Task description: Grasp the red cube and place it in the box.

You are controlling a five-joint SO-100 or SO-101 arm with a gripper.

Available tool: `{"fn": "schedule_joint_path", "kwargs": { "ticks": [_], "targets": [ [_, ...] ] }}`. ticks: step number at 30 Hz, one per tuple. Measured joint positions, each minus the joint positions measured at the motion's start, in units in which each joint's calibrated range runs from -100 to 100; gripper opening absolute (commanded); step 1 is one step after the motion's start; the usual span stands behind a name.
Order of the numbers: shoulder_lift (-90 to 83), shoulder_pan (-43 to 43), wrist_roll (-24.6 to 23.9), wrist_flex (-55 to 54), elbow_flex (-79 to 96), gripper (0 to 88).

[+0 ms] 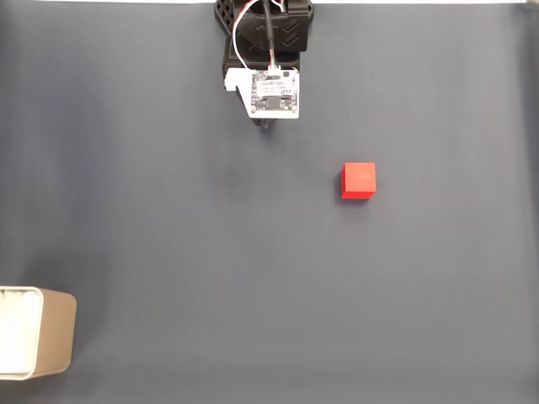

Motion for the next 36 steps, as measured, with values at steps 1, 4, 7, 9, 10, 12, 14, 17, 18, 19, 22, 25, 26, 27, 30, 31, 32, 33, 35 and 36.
{"fn": "schedule_joint_path", "kwargs": {
  "ticks": [1, 4, 7, 9, 10, 12, 14, 17, 18, 19, 22, 25, 26, 27, 30, 31, 32, 33, 35, 36],
  "targets": [
    [0.0, 0.0, 0.0, 0.0, 0.0, 0.3],
    [0.0, 0.1, -1.0, 0.0, 0.0, 0.3],
    [0.0, 0.1, -1.2, 0.0, 0.0, 0.0],
    [0.0, 0.1, -1.2, 0.0, 0.0, 0.0],
    [0.0, 0.1, -1.2, 0.0, 0.0, 0.0],
    [0.0, 0.1, -1.2, 0.0, 0.0, 0.0],
    [0.0, 0.1, -1.2, 0.0, 0.0, 0.0],
    [0.0, 0.1, -1.2, 0.0, 0.0, 0.3],
    [0.0, 0.1, -1.2, 0.0, 0.0, 0.3],
    [0.0, 0.1, -1.2, 0.0, 0.0, 0.3],
    [0.0, 0.1, -1.4, 0.0, 0.0, 0.0],
    [0.0, 0.1, -1.4, 0.0, 0.0, 0.0],
    [0.0, 0.1, -1.4, 0.0, 0.0, 0.0],
    [0.0, 0.1, -1.4, 0.0, 0.0, 0.0],
    [0.0, 0.1, -1.2, 0.0, 0.0, 0.0],
    [0.0, 0.1, -0.9, 0.0, 0.0, 0.0],
    [0.0, 0.1, -0.8, 0.0, 0.0, 0.0],
    [0.0, 0.1, -0.8, -0.8, 0.0, 0.0],
    [0.4, 0.1, -0.9, -4.2, 0.0, 0.0],
    [0.7, 0.1, -1.2, -6.7, 0.0, 0.0]
  ]
}}
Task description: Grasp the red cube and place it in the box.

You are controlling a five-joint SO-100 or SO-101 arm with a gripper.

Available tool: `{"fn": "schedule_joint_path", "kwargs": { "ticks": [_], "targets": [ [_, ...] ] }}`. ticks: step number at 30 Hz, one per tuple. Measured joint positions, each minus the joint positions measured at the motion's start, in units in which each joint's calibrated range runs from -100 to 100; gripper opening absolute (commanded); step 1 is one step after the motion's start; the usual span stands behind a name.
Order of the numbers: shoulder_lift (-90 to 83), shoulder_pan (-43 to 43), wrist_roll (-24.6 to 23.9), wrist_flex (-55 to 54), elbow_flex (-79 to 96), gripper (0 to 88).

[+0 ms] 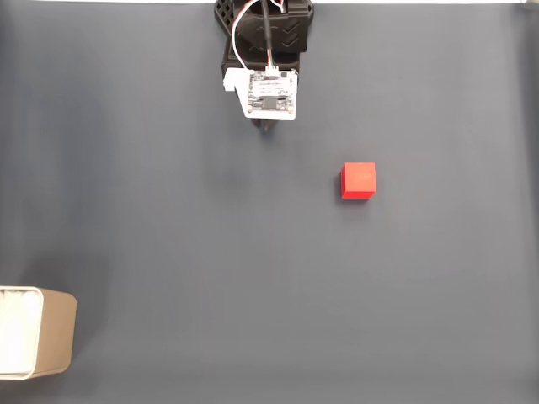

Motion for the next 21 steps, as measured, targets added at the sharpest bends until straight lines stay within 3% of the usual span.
{"fn": "schedule_joint_path", "kwargs": {
  "ticks": [5, 11, 15, 21],
  "targets": [
    [2.1, 0.1, -0.2, -13.7, -4.9, 0.0],
    [13.3, -2.0, -1.9, -24.1, -24.1, 0.4],
    [22.8, -3.8, -2.6, -23.5, -40.7, 0.4],
    [35.7, -4.8, -2.9, -12.4, -60.8, 0.0]
  ]
}}
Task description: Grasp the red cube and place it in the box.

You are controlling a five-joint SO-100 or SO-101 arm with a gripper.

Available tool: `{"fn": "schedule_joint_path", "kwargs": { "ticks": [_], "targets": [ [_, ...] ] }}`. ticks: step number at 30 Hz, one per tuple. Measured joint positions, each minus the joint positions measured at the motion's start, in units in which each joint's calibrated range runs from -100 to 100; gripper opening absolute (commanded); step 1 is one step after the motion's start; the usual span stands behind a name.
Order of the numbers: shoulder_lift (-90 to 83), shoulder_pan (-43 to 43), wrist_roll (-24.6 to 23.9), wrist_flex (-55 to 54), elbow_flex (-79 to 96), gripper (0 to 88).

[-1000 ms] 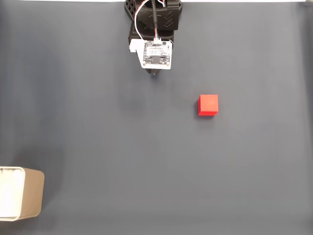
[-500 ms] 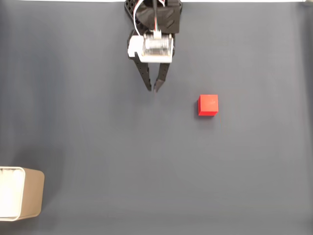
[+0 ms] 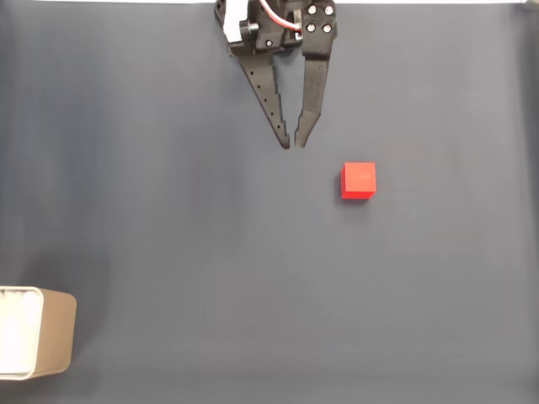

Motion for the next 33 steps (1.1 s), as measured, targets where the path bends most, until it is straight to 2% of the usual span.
{"fn": "schedule_joint_path", "kwargs": {
  "ticks": [5, 10, 33],
  "targets": [
    [8.9, -0.1, 0.7, 10.5, -10.7, 0.0],
    [15.4, -0.2, 0.8, 15.0, -15.6, 0.0],
    [26.2, -4.1, 2.6, 15.8, -16.9, 0.0]
  ]
}}
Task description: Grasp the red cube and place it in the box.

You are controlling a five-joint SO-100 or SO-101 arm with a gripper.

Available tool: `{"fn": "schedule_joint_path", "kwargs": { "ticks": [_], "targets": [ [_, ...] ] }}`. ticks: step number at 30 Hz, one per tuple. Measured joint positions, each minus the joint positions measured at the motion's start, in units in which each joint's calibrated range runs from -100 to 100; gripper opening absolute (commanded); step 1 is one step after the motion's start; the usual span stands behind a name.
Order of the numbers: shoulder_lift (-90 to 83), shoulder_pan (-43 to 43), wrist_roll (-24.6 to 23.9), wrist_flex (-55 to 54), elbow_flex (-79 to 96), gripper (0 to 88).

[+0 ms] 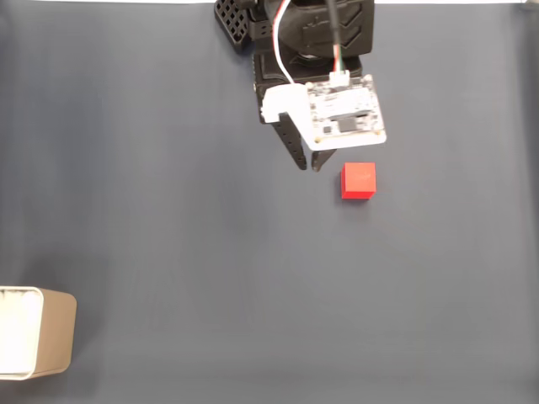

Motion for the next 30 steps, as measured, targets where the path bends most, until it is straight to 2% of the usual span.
{"fn": "schedule_joint_path", "kwargs": {
  "ticks": [10, 30],
  "targets": [
    [0.0, -4.0, 2.8, -4.1, 4.2, 0.2],
    [-5.0, -11.1, 5.4, -10.2, 15.2, 3.6]
  ]
}}
